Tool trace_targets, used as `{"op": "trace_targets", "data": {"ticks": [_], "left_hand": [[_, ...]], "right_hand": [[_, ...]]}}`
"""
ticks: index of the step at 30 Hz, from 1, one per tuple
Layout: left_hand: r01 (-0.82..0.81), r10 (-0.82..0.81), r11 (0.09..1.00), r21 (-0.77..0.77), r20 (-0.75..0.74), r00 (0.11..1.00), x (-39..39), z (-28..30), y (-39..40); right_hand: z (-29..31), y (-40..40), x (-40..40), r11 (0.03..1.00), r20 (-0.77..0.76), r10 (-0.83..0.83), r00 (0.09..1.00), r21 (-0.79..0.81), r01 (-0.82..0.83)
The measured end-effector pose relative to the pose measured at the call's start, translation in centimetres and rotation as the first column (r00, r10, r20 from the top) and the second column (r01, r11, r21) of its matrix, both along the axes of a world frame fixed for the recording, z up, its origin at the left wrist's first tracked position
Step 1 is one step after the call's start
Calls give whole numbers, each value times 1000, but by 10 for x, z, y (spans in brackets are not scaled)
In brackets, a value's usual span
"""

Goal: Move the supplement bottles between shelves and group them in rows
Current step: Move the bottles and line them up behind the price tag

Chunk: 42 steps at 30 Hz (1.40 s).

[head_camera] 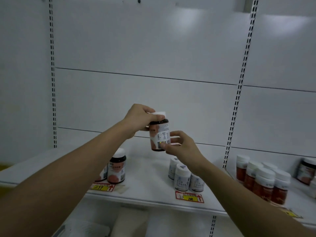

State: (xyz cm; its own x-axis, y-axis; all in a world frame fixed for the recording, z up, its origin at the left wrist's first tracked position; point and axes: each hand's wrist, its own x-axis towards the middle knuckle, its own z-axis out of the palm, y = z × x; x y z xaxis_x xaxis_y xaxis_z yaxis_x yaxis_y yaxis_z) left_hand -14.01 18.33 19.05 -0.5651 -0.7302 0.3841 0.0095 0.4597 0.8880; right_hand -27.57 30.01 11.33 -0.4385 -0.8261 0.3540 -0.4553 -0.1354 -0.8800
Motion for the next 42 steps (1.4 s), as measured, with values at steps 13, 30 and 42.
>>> {"op": "trace_targets", "data": {"ticks": [13, 30, 42], "left_hand": [[209, -210, 976, 56, 23, 977, 78, -50, 117], [-19, 24, 995, -95, 51, 998, 119, -72, 154], [8, -5, 994, -113, 23, 1000, 151, -70, 27]], "right_hand": [[1, 118, 32, 883, 362, 435, 824, 7, -469], [63, 121, 89, 988, -106, 154, 982, 21, -152], [97, 4, 135, 986, -344, 105, 933, 160, -52]]}}
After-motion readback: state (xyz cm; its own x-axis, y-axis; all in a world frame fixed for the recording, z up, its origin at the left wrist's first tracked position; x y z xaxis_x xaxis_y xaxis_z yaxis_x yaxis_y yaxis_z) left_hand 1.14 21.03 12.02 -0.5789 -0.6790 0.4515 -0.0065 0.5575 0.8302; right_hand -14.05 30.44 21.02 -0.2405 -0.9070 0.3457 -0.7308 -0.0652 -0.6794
